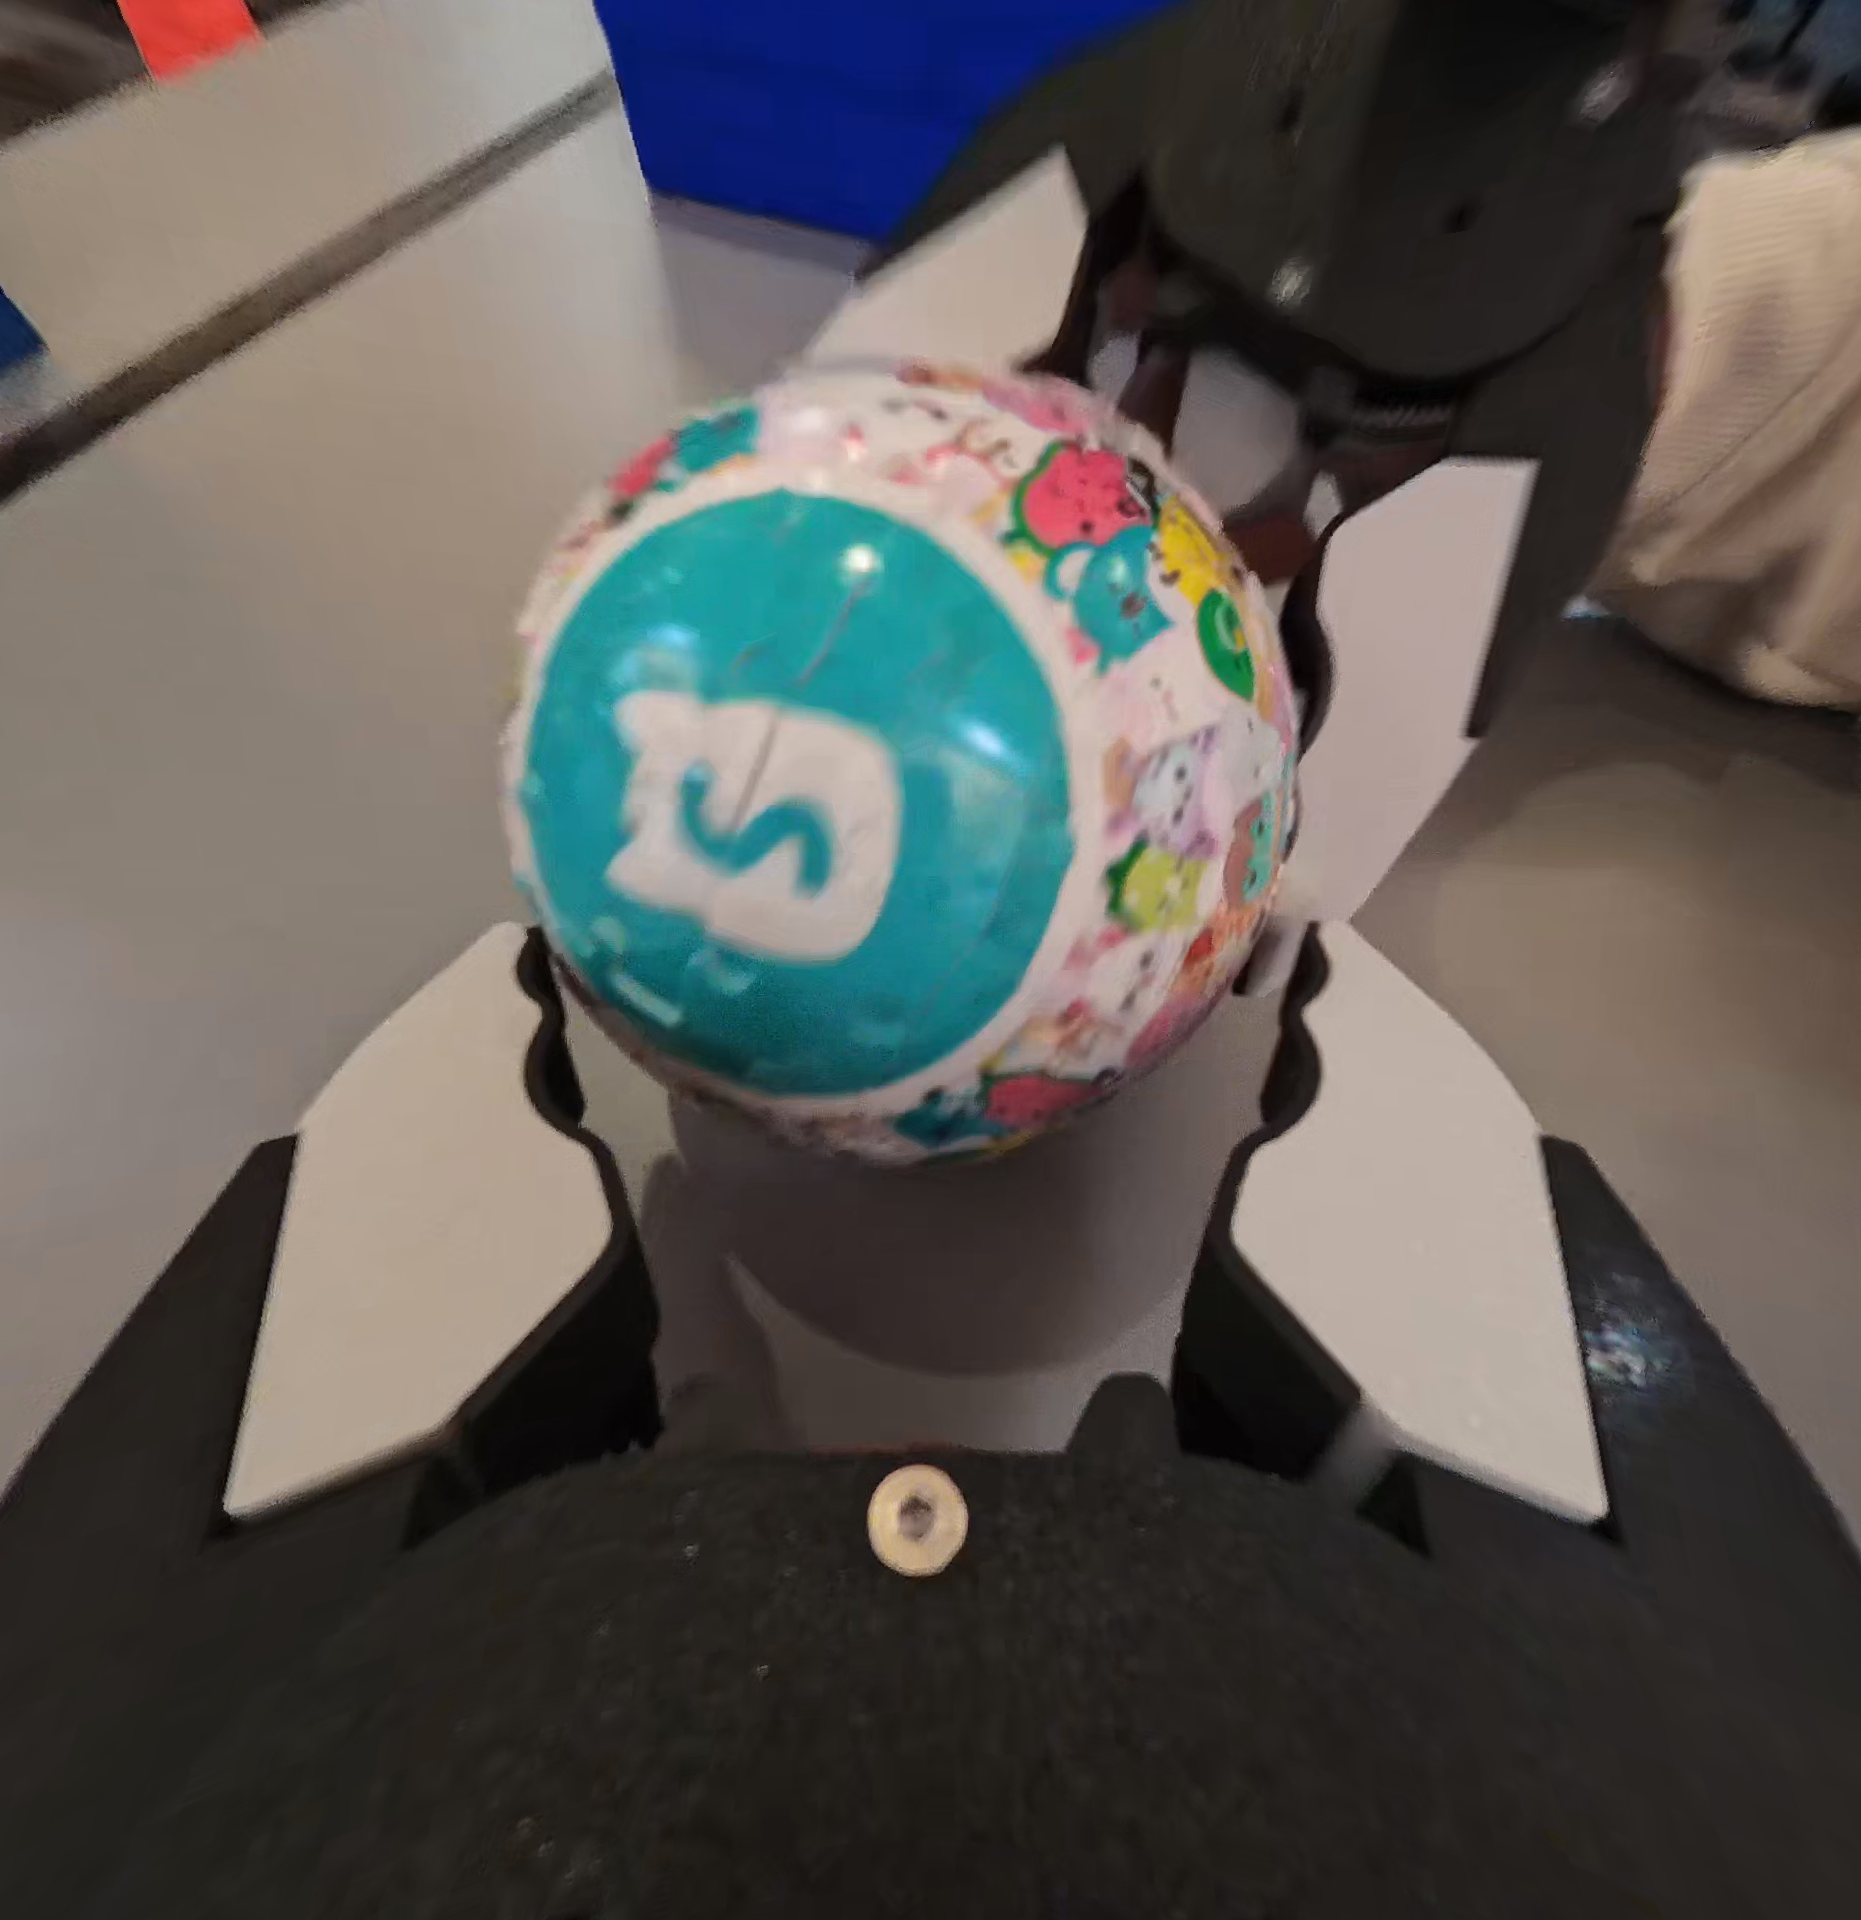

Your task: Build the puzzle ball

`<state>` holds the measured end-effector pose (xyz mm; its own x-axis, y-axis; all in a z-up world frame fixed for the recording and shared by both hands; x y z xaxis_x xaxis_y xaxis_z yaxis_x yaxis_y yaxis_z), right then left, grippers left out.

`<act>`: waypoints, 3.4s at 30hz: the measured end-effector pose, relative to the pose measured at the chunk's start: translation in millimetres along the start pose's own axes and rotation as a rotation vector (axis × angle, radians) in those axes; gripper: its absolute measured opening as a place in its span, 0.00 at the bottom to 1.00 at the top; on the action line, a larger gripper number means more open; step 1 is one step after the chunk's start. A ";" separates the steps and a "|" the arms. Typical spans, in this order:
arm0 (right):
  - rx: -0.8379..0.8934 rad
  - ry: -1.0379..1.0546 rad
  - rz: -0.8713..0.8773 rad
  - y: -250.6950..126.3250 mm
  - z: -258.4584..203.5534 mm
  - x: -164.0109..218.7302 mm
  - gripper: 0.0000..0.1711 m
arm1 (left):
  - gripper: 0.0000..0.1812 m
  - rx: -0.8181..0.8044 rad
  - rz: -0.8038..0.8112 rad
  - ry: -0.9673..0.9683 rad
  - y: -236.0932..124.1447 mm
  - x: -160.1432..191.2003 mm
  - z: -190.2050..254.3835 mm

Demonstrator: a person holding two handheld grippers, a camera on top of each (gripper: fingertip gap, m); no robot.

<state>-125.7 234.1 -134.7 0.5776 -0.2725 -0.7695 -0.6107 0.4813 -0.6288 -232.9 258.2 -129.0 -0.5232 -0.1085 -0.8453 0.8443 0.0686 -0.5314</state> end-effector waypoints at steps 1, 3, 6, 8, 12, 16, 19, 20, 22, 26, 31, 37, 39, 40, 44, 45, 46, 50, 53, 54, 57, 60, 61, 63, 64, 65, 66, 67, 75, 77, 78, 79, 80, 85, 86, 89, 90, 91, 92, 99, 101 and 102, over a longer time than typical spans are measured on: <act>0.023 -0.036 0.005 -2.5 -0.2 -3.8 0.81 | 0.73 0.001 -0.043 -0.006 6.4 5.3 0.4; 0.059 -0.131 -0.023 -7.2 -2.5 -7.5 0.81 | 0.72 0.056 -0.037 -0.062 12.0 9.8 1.5; 0.088 -0.186 -0.067 -8.6 -5.5 -10.4 0.81 | 0.71 0.070 -0.031 -0.067 14.2 13.0 1.7; 0.091 -0.207 -0.048 -8.8 -5.4 -10.7 0.81 | 0.71 0.076 -0.048 -0.049 13.7 13.6 1.2; 0.077 -0.196 0.036 -29.9 0.0 -2.7 0.77 | 0.69 0.046 -0.021 0.009 3.4 9.3 -1.2; 0.056 -0.076 -0.020 -22.5 11.7 27.7 0.77 | 0.68 0.064 0.042 -0.056 -5.5 -5.7 -9.9; -0.021 0.029 -0.006 5.9 7.9 33.2 0.75 | 0.67 0.121 0.020 -0.106 4.7 -3.4 -11.4; -0.044 0.049 -0.013 10.6 6.4 33.2 0.77 | 0.67 0.124 0.034 -0.115 6.2 -3.1 -11.8; -0.057 0.055 -0.012 9.1 7.1 28.6 0.76 | 0.67 0.149 0.035 -0.152 4.5 -2.2 -12.6; -0.046 0.029 0.116 -17.3 3.2 -2.9 0.76 | 0.67 0.256 0.157 -0.237 -11.9 -12.7 -8.8; -0.025 -0.031 0.282 -58.3 -8.3 -49.7 0.76 | 0.67 0.365 0.310 -0.268 -42.1 -41.0 6.1; 0.015 -0.082 0.306 -86.0 -23.1 -77.8 0.76 | 0.67 0.396 0.373 -0.223 -64.1 -62.4 21.0; 0.029 -0.088 0.273 -85.8 -23.8 -76.3 0.76 | 0.67 0.371 0.357 -0.197 -65.0 -63.7 22.2; 0.032 -0.084 0.256 -84.1 -23.6 -74.0 0.76 | 0.67 0.356 0.346 -0.190 -64.7 -63.6 21.8; -0.010 -0.009 0.114 -61.8 -15.3 -49.0 0.74 | 0.67 0.270 0.260 -0.179 -54.2 -53.8 13.0; -0.034 0.019 0.074 -51.8 -12.2 -38.6 0.73 | 0.67 0.242 0.234 -0.176 -49.1 -50.1 8.5; -0.055 0.053 0.044 -40.9 -8.4 -28.2 0.72 | 0.67 0.218 0.205 -0.179 -43.1 -46.6 3.1; -0.094 0.173 -0.052 -0.8 6.7 6.7 0.75 | 0.67 0.146 0.071 -0.168 -16.4 -38.5 -17.7; -0.081 0.184 -0.095 10.4 15.9 20.4 0.74 | 0.67 0.105 0.004 -0.121 -3.5 -37.7 -25.2; -0.072 0.172 -0.101 10.5 17.4 23.2 0.74 | 0.66 0.087 -0.022 -0.100 -0.7 -35.9 -26.5; -0.058 0.148 -0.097 -2.1 21.1 28.8 0.76 | 0.66 0.070 -0.027 -0.074 0.5 -32.2 -25.9; -0.086 0.205 0.001 -25.5 27.7 26.0 0.75 | 0.66 0.069 -0.014 -0.081 -3.2 -26.7 -22.0; -0.115 0.238 0.062 -31.9 28.7 22.2 0.73 | 0.66 0.066 -0.006 -0.075 -4.5 -25.0 -20.0; -0.173 0.284 0.181 -36.6 28.1 13.7 0.72 | 0.65 0.075 0.010 -0.075 -6.2 -22.4 -15.3; -0.204 0.298 0.216 -34.1 24.9 10.4 0.72 | 0.65 0.082 0.011 -0.074 -5.9 -21.9 -12.9; -0.228 0.301 0.227 -29.0 20.8 8.4 0.73 | 0.65 0.079 0.002 -0.065 -5.7 -22.2 -11.1; -0.230 0.289 0.218 -21.8 17.1 8.3 0.73 | 0.65 0.065 -0.004 -0.046 -5.8 -24.5 -10.1; -0.234 0.267 0.193 -14.0 12.8 9.8 0.71 | 0.65 0.049 -0.009 -0.019 -5.6 -27.4 -8.4; -0.240 0.250 0.205 1.1 9.0 16.1 0.73 | 0.65 -0.011 -0.004 0.097 -4.1 -35.9 -7.1; -0.230 0.232 0.207 0.8 8.9 15.7 0.73 | 0.65 -0.019 -0.004 0.105 -4.0 -35.3 -6.4; -0.226 0.224 0.205 0.8 9.0 15.8 0.73 | 0.65 -0.025 -0.004 0.112 -4.1 -35.1 -5.9; -0.222 0.218 0.201 0.8 8.9 15.6 0.73 | 0.65 -0.028 -0.006 0.118 -4.2 -35.0 -5.8; -0.218 0.214 0.195 0.5 8.7 15.5 0.73 | 0.65 -0.028 -0.007 0.122 -4.2 -34.9 -5.8; -0.182 0.185 0.207 0.3 10.0 15.3 0.73 | 0.65 -0.042 0.021 0.145 -3.2 -33.3 -6.5; -0.173 0.189 0.218 -0.2 11.1 15.3 0.73 | 0.65 -0.049 0.032 0.140 -3.1 -33.0 -7.2; -0.134 0.224 0.245 -9.2 16.6 16.3 0.74 | 0.67 -0.077 0.107 0.085 -10.9 -36.8 -7.8; -0.099 0.242 0.243 -17.4 19.4 18.2 0.75 | 0.70 -0.089 0.132 0.064 -19.5 -37.6 -7.2; -0.046 0.268 0.237 -27.9 22.0 21.3 0.74 | 0.69 -0.127 0.146 0.037 -30.8 -36.3 -8.1; 0.019 0.297 0.229 -41.0 23.3 25.3 0.74 | 0.68 -0.185 0.160 -0.008 -44.8 -32.7 -7.0; 0.423 0.522 0.458 -124.2 -50.1 66.2 0.54 | 0.57 -0.504 0.447 -0.308 -127.5 37.3 71.9; 0.435 0.558 0.489 -133.6 -77.8 71.5 0.55 | 0.57 -0.558 0.461 -0.339 -140.1 46.2 90.8; 0.458 0.540 0.503 -140.7 -88.3 70.7 0.55 | 0.57 -0.585 0.466 -0.348 -146.7 47.7 96.9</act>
<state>-46.8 73.5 -110.5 -0.1093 -0.2397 -0.9647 -0.3796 0.9070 -0.1824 -370.6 146.8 -85.9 0.0128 -0.2356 -0.9718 0.7187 0.6779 -0.1549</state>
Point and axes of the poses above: each gripper's, where its closed fingertips meet, y out along the fingers, x out of its underside, z = x × y across the jaws, the point moved 6 cm from there along -y, back along the fingers, and after that the axes turned 1 degree about -x, right-handed, at the moved point
